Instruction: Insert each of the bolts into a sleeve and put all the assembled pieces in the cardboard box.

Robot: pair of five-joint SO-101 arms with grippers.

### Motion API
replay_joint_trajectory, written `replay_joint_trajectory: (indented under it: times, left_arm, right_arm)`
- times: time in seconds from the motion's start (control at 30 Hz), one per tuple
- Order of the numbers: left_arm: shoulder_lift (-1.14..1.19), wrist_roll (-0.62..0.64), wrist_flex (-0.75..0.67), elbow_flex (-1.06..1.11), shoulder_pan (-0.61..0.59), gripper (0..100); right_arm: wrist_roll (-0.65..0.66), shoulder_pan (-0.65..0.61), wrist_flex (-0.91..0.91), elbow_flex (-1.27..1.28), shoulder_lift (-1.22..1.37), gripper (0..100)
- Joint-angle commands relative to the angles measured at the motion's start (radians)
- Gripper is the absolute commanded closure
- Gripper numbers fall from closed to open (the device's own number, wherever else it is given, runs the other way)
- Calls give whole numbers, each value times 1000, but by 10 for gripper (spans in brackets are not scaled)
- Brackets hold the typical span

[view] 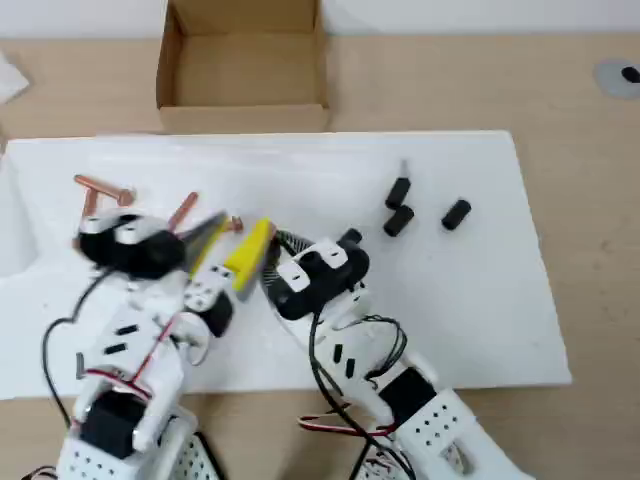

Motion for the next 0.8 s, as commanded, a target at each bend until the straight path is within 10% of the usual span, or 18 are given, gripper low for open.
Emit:
replay_joint_trajectory:
  times: [0.0,0.17,0.77]
  left_arm:
    - [1,-2,3,-92,-109,847]
    - [-1,-17,3,-75,-166,995]
    - [87,-242,101,75,-465,994]
  right_arm:
    - [-8,70,31,-102,10,989]
    - [-12,159,124,-407,236,989]
    - [18,328,316,-1888,1641,989]
